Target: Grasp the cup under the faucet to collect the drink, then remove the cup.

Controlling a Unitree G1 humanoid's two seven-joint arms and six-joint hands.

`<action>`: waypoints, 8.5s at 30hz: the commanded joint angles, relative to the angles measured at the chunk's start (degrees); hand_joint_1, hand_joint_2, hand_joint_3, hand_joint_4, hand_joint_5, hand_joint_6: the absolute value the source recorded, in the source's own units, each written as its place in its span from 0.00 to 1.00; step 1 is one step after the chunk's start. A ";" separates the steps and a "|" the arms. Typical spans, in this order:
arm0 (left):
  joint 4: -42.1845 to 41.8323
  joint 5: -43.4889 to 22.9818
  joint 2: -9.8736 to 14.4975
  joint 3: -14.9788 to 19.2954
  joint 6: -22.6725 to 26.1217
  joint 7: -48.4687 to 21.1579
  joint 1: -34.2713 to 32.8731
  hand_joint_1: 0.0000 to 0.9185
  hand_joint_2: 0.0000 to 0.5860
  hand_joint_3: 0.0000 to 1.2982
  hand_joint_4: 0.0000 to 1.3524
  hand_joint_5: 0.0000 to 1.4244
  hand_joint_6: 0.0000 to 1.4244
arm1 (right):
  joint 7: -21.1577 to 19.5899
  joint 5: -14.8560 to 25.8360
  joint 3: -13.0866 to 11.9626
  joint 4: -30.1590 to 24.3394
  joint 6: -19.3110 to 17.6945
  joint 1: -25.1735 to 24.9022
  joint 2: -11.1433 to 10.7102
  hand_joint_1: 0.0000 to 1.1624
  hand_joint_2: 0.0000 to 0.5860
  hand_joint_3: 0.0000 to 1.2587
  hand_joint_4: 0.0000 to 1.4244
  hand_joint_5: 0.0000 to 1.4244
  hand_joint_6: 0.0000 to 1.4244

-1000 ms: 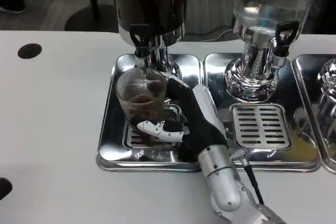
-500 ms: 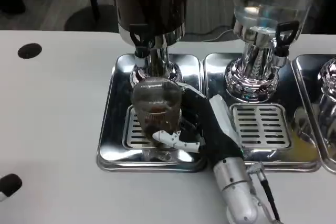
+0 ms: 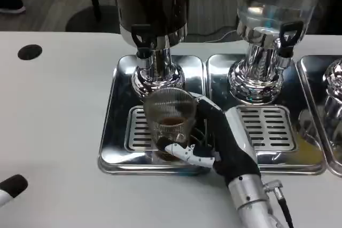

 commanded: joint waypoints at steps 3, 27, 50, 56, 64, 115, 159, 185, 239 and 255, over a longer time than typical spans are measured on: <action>-0.92 0.38 0.54 -0.70 0.86 -0.76 -0.50 0.00 0.04 0.00 0.00 0.00 0.00 | 0.55 0.02 -0.25 -5.84 -1.71 3.23 -0.82 0.75 0.37 0.29 0.27 0.24 0.17; -1.15 0.57 0.53 -1.65 1.03 -0.55 -1.17 0.00 0.04 0.00 0.00 0.00 0.00 | 3.47 0.06 -1.18 -16.77 -0.86 11.90 -2.70 0.75 0.37 0.29 0.27 0.24 0.18; -1.77 0.62 1.01 -1.38 1.51 -0.73 -1.35 0.00 0.04 0.00 0.00 0.00 0.00 | 4.26 -0.03 -2.02 -23.66 -3.28 20.63 -5.18 0.75 0.37 0.30 0.28 0.24 0.19; -1.87 0.62 0.97 -1.73 1.51 -0.65 -1.40 0.00 0.04 0.00 0.00 0.00 0.00 | 4.45 -0.02 -2.45 -26.60 -4.05 23.50 -6.00 0.75 0.37 0.30 0.28 0.24 0.19; -1.96 0.39 1.00 -1.69 1.47 -0.62 -1.69 0.00 0.04 0.00 0.00 0.00 0.00 | 4.67 0.12 -3.20 -29.33 -5.02 27.09 -6.79 0.75 0.37 0.30 0.28 0.24 0.19; -5.18 -0.37 0.66 0.11 2.02 -0.95 0.15 0.00 0.04 0.00 0.00 0.00 0.00 | 1.81 -3.25 -3.28 -20.27 -12.63 28.53 -5.89 0.74 0.39 0.30 0.29 0.26 0.19; -5.54 -0.13 0.50 -0.95 3.31 -1.94 -2.01 0.00 0.05 0.00 0.00 0.00 0.00 | 1.58 -2.07 -3.14 -11.82 -17.14 26.23 -6.65 0.71 0.36 0.14 0.07 0.18 0.15; -4.06 0.74 0.78 -2.67 3.81 -1.75 -3.63 0.00 0.05 0.00 0.00 0.00 0.00 | 4.53 -0.18 -4.56 -14.85 -15.94 27.27 -7.24 0.68 0.37 0.05 0.00 0.04 0.07; 7.70 4.94 -3.24 -6.99 -3.20 10.04 -6.27 0.00 0.07 0.00 0.00 0.00 0.00 | 19.17 12.58 -24.45 -20.47 -5.60 21.32 -23.08 0.36 0.81 0.12 0.14 0.12 0.11; 3.41 13.79 -6.03 -7.79 -3.83 16.85 -2.47 0.00 0.06 0.04 0.00 0.00 0.00 | 0.11 -8.55 -25.85 -25.36 -3.15 23.01 -27.38 0.37 1.00 0.35 0.29 0.21 0.14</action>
